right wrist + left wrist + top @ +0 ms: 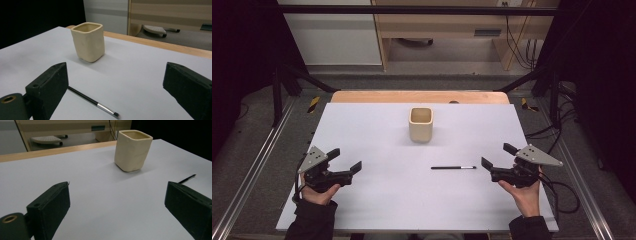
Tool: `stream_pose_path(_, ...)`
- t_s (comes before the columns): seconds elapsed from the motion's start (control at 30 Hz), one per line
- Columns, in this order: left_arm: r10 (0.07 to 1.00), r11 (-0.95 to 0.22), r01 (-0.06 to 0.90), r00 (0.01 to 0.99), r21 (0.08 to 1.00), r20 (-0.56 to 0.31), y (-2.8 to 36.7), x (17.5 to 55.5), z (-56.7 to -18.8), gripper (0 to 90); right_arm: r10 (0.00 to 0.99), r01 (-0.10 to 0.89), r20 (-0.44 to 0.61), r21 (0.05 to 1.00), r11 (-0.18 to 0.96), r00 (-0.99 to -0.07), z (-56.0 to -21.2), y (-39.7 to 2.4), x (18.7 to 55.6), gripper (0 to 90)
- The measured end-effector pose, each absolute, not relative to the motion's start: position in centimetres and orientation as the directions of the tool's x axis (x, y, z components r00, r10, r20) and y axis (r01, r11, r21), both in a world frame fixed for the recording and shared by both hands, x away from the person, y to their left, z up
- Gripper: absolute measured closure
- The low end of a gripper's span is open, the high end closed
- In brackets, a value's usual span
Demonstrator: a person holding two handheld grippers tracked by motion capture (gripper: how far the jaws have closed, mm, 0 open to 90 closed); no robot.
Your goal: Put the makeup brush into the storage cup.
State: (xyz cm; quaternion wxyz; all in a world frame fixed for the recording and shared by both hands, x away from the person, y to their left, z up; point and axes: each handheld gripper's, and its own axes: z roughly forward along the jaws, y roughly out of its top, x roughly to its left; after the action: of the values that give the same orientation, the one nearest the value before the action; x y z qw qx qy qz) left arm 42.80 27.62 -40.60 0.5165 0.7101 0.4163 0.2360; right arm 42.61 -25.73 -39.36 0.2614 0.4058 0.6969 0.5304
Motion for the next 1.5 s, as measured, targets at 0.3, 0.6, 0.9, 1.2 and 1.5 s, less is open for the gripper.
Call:
stream_pose_path(0.3, 0.839, -0.121, 0.358, 0.535, 0.926, -0.097, 27.9, 42.8, -41.0, 5.8, 0.846, 0.300, 0.057, 0.946, 0.124, -0.530, -39.3, -25.6, 42.7, 6.5)
stream_pose_path(0.6, 0.844, -0.132, 0.365, 0.529, 0.921, -0.089, 27.9, 43.0, -41.3, 5.5, 0.835, 0.299, 0.031, 0.940, 0.162, -0.549, -39.2, -24.5, 43.1, 6.6)
stream_pose_path(0.9, 0.843, -0.141, 0.369, 0.531, 0.919, -0.084, 27.9, 43.0, -41.4, 5.4, 0.816, 0.325, 0.003, 0.918, 0.227, -0.578, -39.4, -22.1, 44.3, 6.6)
stream_pose_path(1.2, 0.846, -0.137, 0.369, 0.526, 0.919, -0.085, 28.0, 43.0, -41.4, 5.3, 0.784, 0.347, -0.001, 0.897, 0.275, -0.620, -39.7, -19.5, 45.5, 7.4)
stream_pose_path(1.5, 0.847, -0.138, 0.370, 0.525, 0.919, -0.084, 28.0, 43.0, -41.4, 5.3, 0.763, 0.375, 0.007, 0.874, 0.310, -0.646, -41.1, -17.1, 47.4, 8.9)
